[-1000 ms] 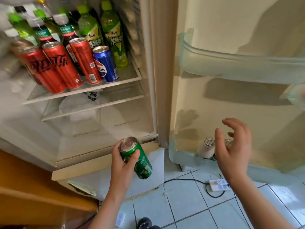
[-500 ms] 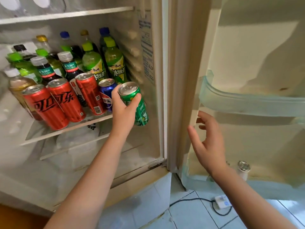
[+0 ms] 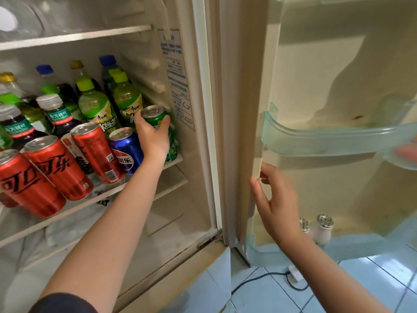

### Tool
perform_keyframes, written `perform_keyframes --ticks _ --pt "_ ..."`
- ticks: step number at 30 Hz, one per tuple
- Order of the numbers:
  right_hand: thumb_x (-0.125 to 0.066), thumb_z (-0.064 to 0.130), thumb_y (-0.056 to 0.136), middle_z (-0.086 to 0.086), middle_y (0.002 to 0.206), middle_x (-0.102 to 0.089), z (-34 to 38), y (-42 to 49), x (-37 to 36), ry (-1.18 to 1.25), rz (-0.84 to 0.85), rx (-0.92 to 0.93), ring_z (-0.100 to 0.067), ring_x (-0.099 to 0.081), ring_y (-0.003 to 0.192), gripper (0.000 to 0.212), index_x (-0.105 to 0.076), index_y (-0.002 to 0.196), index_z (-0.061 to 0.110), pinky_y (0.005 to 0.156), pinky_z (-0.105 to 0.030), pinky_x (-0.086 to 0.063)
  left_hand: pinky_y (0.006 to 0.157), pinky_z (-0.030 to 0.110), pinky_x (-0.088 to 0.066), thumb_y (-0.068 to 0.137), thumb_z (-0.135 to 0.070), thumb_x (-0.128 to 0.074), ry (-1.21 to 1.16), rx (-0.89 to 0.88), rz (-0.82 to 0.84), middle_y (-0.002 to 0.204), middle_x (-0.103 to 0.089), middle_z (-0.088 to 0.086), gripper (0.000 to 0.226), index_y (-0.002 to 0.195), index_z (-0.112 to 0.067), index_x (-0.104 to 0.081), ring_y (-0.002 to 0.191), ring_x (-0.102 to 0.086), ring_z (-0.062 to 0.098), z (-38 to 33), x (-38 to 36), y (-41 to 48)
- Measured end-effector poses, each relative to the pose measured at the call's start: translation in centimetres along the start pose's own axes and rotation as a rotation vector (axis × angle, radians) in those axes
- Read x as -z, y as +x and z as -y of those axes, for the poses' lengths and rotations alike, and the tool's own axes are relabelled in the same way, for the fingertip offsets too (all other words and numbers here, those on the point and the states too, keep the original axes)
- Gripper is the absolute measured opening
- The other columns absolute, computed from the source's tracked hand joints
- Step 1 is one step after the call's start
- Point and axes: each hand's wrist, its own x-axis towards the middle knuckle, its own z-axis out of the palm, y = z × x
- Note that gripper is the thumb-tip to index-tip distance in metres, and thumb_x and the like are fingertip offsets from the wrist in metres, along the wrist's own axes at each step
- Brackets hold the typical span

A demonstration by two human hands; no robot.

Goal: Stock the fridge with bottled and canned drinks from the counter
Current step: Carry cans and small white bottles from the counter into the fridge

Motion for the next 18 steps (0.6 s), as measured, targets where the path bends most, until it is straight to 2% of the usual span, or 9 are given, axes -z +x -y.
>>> perform_keyframes --ticks 5,9,12,15,18 --pt "-0.044 0.035 0.093 -0.004 0.106 -0.064 0.0 -0.2 0.0 -0.004 0.008 -0.021 -0.009 -0.056 0.092 0.044 -0.060 0.117 0.002 0.080 -0.031 -0.051 0.109 0.029 -0.036 0.086 -0.014 -0.067 0.029 -0.006 -0.035 0.142 -0.040 0.011 0.068 0.142 -0.007 -0.029 0.130 -0.043 0.022 0.3 -0.4 1.2" --pt "-0.043 0.033 0.093 -0.005 0.106 -0.065 0.1 -0.2 -0.3 -0.019 -0.014 -0.020 -0.013 -0.058 0.091 0.043 -0.060 0.117 0.001 0.079 -0.029 -0.051 0.117 0.031 -0.025 0.085 -0.012 -0.068 0.078 -0.045 -0.036 0.154 -0.021 0.012 0.086 0.150 -0.008 -0.011 0.142 -0.025 0.023 -0.1 -0.5 1.2" --pt "-0.043 0.032 0.094 -0.003 0.105 -0.064 0.2 -0.4 -0.5 -0.022 -0.031 -0.028 -0.012 -0.058 0.090 0.042 -0.060 0.117 0.001 0.079 -0.026 -0.050 0.120 0.038 -0.016 0.085 -0.017 -0.068 0.154 -0.109 -0.016 0.158 -0.010 0.014 0.091 0.151 -0.010 -0.006 0.146 -0.012 0.027 -0.6 -0.2 0.5" --pt "-0.042 0.032 0.094 0.007 0.105 -0.059 0.4 -0.4 -0.7 -0.019 -0.040 -0.039 -0.006 -0.055 0.091 0.039 -0.059 0.117 0.005 0.080 -0.021 -0.047 0.119 0.047 -0.007 0.084 -0.021 -0.065 0.300 -0.282 -0.024 0.156 0.000 0.022 0.084 0.148 -0.001 -0.015 0.145 0.000 0.039 -1.2 0.5 -0.7" --pt "-0.042 0.030 0.095 0.011 0.107 -0.056 0.7 -0.5 -0.9 -0.009 -0.051 -0.055 -0.003 -0.054 0.092 0.037 -0.058 0.119 0.007 0.081 -0.014 -0.044 0.115 0.052 -0.019 0.082 -0.023 -0.065 0.326 -0.444 -0.044 0.151 -0.010 0.028 0.068 0.137 0.004 -0.036 0.141 -0.013 0.043 -1.3 1.2 -2.9"
